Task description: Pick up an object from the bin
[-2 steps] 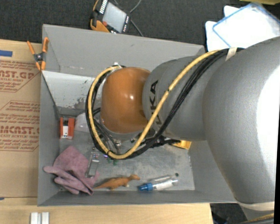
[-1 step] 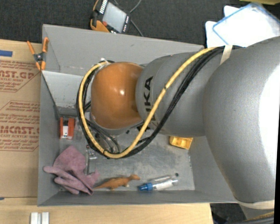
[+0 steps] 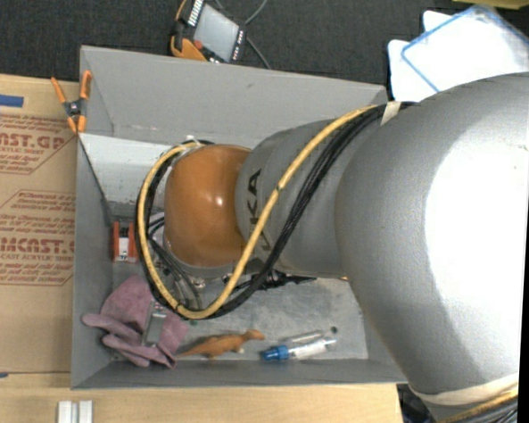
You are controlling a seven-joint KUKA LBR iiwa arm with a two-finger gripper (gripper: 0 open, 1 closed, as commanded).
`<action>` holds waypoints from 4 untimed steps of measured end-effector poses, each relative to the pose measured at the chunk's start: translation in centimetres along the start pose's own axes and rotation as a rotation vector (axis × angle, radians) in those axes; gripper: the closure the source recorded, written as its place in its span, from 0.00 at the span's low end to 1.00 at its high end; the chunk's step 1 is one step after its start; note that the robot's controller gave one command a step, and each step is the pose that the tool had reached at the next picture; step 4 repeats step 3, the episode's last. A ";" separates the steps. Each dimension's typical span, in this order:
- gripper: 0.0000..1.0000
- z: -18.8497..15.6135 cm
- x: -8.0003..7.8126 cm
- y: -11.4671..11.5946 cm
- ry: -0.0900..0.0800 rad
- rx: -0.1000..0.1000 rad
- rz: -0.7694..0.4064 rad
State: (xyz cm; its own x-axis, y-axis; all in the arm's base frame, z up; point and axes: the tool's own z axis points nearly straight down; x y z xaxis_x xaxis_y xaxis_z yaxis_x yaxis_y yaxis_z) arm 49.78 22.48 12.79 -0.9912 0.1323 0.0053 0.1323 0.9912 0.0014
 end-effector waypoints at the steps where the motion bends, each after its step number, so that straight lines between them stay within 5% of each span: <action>1: 0.00 5.9 0.2 2.2 -0.016 -0.002 -0.368; 2: 1.00 5.7 1.1 -0.4 -0.004 -0.005 0.290; 4: 1.00 5.7 1.1 -0.3 -0.004 -0.005 0.288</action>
Offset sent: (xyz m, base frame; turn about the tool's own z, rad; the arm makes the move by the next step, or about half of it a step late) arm -0.0120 -0.0037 -0.0579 0.2897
